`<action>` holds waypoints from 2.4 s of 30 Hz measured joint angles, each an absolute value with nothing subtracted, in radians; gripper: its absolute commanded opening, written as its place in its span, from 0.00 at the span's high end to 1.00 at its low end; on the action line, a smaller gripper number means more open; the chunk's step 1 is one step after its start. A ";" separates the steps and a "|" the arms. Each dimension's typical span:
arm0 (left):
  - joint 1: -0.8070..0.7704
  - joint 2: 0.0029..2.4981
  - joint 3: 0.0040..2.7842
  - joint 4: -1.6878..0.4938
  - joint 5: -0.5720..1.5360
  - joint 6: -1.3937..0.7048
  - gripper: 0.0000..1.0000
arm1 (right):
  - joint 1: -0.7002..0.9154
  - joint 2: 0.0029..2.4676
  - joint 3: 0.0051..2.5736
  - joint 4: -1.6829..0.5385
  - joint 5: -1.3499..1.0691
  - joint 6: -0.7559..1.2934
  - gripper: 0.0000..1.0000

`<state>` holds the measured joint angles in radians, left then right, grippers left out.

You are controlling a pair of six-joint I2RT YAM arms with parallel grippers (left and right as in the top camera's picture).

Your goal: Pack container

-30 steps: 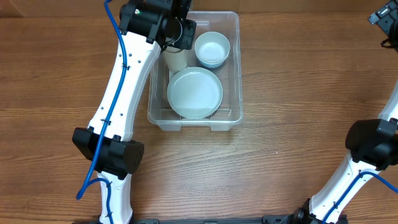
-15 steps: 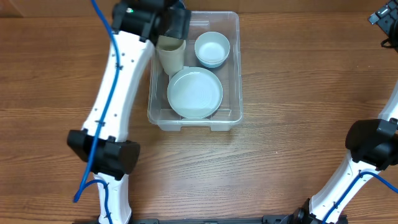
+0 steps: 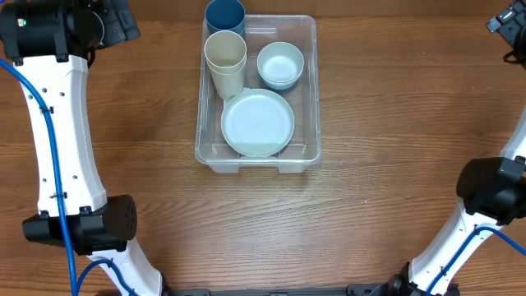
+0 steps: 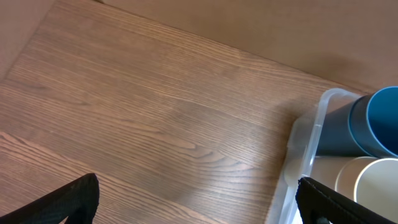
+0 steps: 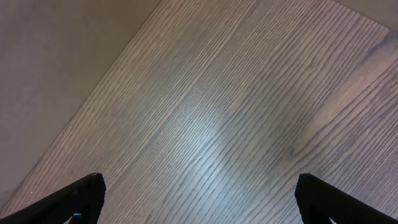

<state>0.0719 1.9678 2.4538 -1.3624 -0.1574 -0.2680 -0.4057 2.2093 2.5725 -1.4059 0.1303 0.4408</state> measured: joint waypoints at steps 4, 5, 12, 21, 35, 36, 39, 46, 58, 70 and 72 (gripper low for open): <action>0.072 1.968 2.454 -1.362 -0.153 -0.276 0.00 | -0.406 2.209 2.572 -1.406 0.131 0.441 0.00; 0.072 1.968 2.454 -1.363 -0.153 -0.279 0.00 | -0.406 2.209 2.572 -1.407 0.130 0.441 0.00; 0.073 1.956 2.449 -1.417 -0.149 -0.265 0.00 | -0.406 2.209 2.572 -1.407 0.130 0.440 0.00; 0.073 1.390 1.905 -0.826 -0.056 -0.255 0.00 | -0.406 2.209 2.572 -1.406 0.130 0.441 0.00; 0.074 0.623 0.372 0.463 0.075 -0.255 0.00 | -0.406 2.209 2.572 -1.406 0.130 0.441 0.00; 0.074 0.566 0.287 0.525 0.072 -0.255 0.00 | -0.406 2.209 2.572 -1.406 0.131 0.441 0.00; 0.074 0.442 0.128 0.599 0.067 -0.255 0.00 | -0.406 2.209 2.572 -1.406 0.130 0.441 0.00; 0.074 0.197 0.009 0.359 0.050 -0.253 0.00 | -0.406 2.209 2.572 -1.406 0.131 0.441 0.00; 0.085 0.018 0.008 -0.075 0.023 -0.138 0.00 | -0.406 2.209 2.572 -1.406 0.131 0.441 0.00; 0.086 0.018 0.008 -0.075 0.022 -0.127 0.00 | -0.406 2.209 2.572 -1.406 0.130 0.441 0.00; 0.086 0.018 0.008 -0.075 0.022 -0.127 0.00 | -0.406 2.209 2.572 -1.406 0.131 0.441 0.00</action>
<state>0.0860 0.0177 0.0078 -0.0753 0.0223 -0.1268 -0.4057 2.2093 2.5725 -1.4063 0.1307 0.4408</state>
